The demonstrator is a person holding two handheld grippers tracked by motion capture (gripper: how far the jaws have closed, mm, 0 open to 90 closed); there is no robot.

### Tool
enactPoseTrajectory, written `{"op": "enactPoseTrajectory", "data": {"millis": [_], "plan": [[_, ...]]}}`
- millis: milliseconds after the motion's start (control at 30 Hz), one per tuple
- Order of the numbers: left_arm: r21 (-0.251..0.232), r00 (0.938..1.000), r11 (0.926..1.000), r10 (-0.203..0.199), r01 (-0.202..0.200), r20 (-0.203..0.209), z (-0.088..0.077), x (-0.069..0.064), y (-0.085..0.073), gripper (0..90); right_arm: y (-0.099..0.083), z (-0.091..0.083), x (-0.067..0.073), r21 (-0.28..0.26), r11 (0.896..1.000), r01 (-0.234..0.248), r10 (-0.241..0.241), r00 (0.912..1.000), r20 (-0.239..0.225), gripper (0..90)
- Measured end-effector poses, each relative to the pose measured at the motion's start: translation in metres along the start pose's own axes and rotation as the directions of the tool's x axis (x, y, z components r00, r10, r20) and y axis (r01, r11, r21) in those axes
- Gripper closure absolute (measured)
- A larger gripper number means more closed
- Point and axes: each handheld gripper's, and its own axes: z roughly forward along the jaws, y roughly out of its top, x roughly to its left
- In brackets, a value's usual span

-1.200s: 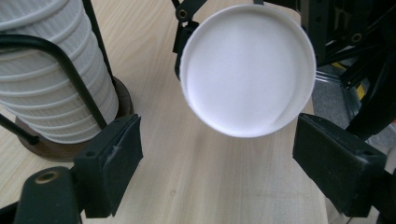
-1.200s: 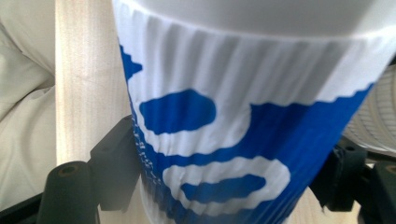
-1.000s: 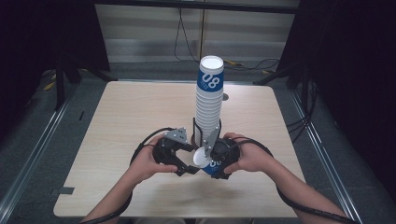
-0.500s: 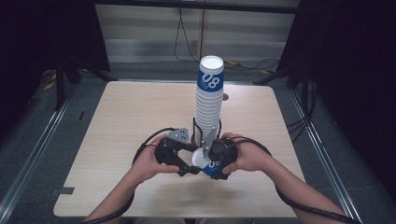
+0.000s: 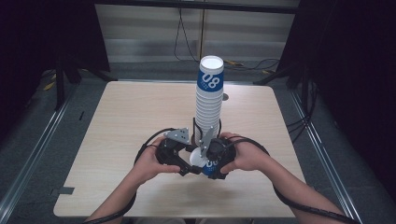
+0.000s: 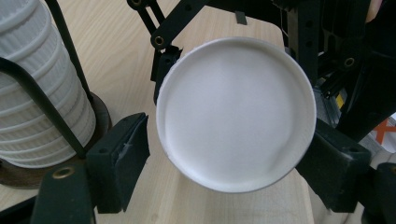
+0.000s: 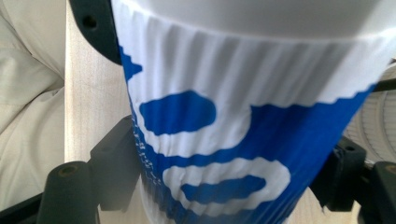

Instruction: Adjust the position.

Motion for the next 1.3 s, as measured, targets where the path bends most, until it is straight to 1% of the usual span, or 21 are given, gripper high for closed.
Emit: {"op": "enactPoseTrajectory", "data": {"millis": [67,133,167,200,333,367,467,500,567,600,633,667,700,733,767,867,1000,1067,1167,1267,1300], "plan": [[0.0,1.0,1.0,0.006,-0.006,0.006,0.001,0.0,0.0,24.3,0.0,0.0,0.0,0.002,1.0,-0.002,0.002,1.0,-0.001,22.3],[0.0,0.9999,1.0,0.005,-0.005,0.009,0.001,0.0,-0.001,24.4,-0.001,0.001,0.0,-0.001,1.0,0.003,-0.003,1.0,-0.003,22.3],[0.0,0.9997,0.9999,0.016,-0.016,0.018,0.001,0.0,-0.001,26.5,-0.001,0.001,0.0,-0.001,1.0,0.004,-0.004,1.0,-0.003,22.3],[-0.004,0.9996,0.9997,0.023,-0.023,0.015,0.0,0.0,-0.001,28.7,-0.001,0.001,0.0,-0.001,1.0,0.003,-0.003,1.0,0.0,22.3],[-0.013,0.9996,0.9996,0.027,-0.026,0.01,0.001,-0.001,-0.001,29.1,-0.002,0.001,-0.001,-0.008,1.0,0.013,-0.013,0.9999,-0.002,22.4],[-0.014,0.9995,0.9995,0.029,-0.029,0.009,0.001,0.0,-0.001,29.2,-0.002,0.0,-0.001,-0.004,1.0,-0.005,0.005,1.0,0.004,22.4],[-0.012,0.9995,0.9995,0.031,-0.031,0.012,0.002,-0.001,-0.001,28.8,-0.003,0.001,-0.001,-0.001,1.0,-0.008,0.008,1.0,0.002,22.4],[-0.011,0.9994,0.9994,0.033,-0.033,0.013,0.002,-0.001,-0.001,27.8,-0.003,0.001,0.0,0.0,1.0,-0.005,0.005,1.0,0.001,22.4],[-0.009,0.9997,0.9997,0.023,-0.023,0.002,0.003,-0.002,0.0,23.4,-0.002,0.0,0.0,-0.01,1.0,-0.01,0.01,0.9999,-0.003,22.4],[-0.01,0.9998,0.9998,0.017,-0.017,0.004,0.004,-0.002,0.0,23.0,-0.001,0.0,-0.001,-0.013,1.0,0.0,0.0,1.0,-0.004,22.4],[-0.015,0.9995,0.9995,0.029,-0.029,0.009,0.003,-0.002,0.0,23.7,-0.001,0.0,0.0,-0.014,1.0,-0.003,0.003,1.0,-0.005,22.4],[-0.026,0.9995,0.9992,0.032,-0.032,0.006,0.003,-0.002,-0.001,28.2,0.0,-0.001,0.0,-0.015,1.0,-0.01,0.009,0.9999,-0.004,22.3],[-0.024,0.9996,0.9994,0.027,-0.027,0.006,0.003,-0.002,-0.001,28.6,0.0,-0.001,0.0,-0.013,1.0,-0.012,0.012,0.9999,-0.001,22.4],[-0.024,0.9995,0.9993,0.03,-0.03,0.005,0.002,-0.003,-0.001,28.8,0.0,-0.001,0.0,-0.013,1.0,-0.014,0.013,0.9999,-0.003,22.3],[-0.023,0.9994,0.9991,0.035,-0.035,0.006,0.002,-0.003,-0.001,28.9,0.0,-0.001,0.0,-0.021,1.0,-0.005,0.005,1.0,-0.004,22.4],[-0.017,0.9994,0.9993,0.032,-0.032,0.009,0.001,-0.002,-0.002,29.4,-0.001,-0.001,0.0,-0.035,0.999,0.001,-0.002,1.0,-0.007,22.2],[-0.014,0.9994,0.9993,0.035,-0.035,-0.002,-0.003,-0.003,-0.001,29.6,0.0,-0.001,0.0,-0.045,0.999,-0.01,0.01,0.9999,-0.003,21.5],[-0.023,0.9993,0.9991,0.037,-0.037,-0.006,-0.005,-0.003,-0.002,29.6,0.0,-0.002,0.0,-0.062,0.998,-0.01,0.01,0.9999,0.006,21.1],[-0.034,0.9996,0.999,0.028,-0.028,-0.008,-0.008,-0.002,-0.004,29.5,0.0,-0.003,-0.001,-0.09,0.996,-0.008,0.009,0.9999,0.014,19.3],[-0.036,0.9998,0.9993,0.014,-0.014,-0.017,-0.01,-0.001,-0.005,29.5,-0.003,-0.003,-0.001,-0.111,0.993,-0.048,0.049,0.9987,0.009,14.5],[-0.03,0.9997,0.9994,0.019,-0.02,-0.017,-0.012,-0.001,-0.005,29.6,-0.004,-0.003,-0.001,-0.12,0.991,-0.063,0.064,0.9979,0.006,13.9]]}}
